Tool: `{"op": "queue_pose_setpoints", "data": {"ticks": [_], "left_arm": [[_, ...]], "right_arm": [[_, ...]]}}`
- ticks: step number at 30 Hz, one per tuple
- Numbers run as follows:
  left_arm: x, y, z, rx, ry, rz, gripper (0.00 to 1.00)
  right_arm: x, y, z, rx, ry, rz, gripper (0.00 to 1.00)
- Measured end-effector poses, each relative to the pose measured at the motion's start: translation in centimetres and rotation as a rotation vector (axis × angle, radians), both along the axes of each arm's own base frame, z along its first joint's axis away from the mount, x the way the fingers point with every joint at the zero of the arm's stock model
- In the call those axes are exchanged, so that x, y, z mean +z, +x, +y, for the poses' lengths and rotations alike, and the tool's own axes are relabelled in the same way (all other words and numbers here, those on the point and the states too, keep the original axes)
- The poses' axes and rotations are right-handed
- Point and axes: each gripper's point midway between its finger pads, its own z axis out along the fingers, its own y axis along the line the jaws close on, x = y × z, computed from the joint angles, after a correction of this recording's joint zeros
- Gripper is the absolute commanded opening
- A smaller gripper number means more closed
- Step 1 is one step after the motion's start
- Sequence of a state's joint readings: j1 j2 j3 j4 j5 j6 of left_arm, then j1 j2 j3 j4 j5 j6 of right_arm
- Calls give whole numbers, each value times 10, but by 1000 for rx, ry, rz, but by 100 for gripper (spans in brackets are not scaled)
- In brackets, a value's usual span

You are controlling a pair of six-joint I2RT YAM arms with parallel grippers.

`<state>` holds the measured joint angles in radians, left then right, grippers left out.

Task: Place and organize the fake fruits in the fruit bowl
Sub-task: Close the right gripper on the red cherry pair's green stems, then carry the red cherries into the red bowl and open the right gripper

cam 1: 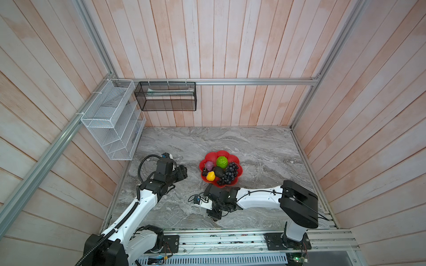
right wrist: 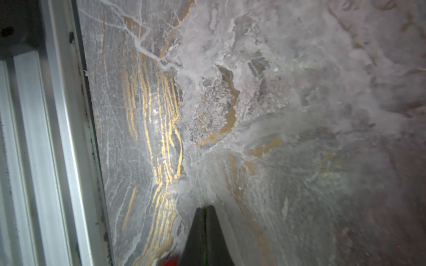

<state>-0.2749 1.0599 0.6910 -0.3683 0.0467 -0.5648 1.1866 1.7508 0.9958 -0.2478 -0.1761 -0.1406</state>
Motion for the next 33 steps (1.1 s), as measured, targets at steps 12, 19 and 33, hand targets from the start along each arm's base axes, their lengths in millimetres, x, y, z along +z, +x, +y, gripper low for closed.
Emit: {"op": "queue_pose_setpoints", "data": {"ticks": [12,19,33], "left_arm": [[0,1,2,4,4,-1,73],[0,1,2,7,4,-1,74],[-10,-4,3,17,-4,24,73]], "right_arm": [[66,39,-2,-130,186,14,0],[124,100,0,-280,374,-28,0],[157,196,17,-399,520,-103,0]]}}
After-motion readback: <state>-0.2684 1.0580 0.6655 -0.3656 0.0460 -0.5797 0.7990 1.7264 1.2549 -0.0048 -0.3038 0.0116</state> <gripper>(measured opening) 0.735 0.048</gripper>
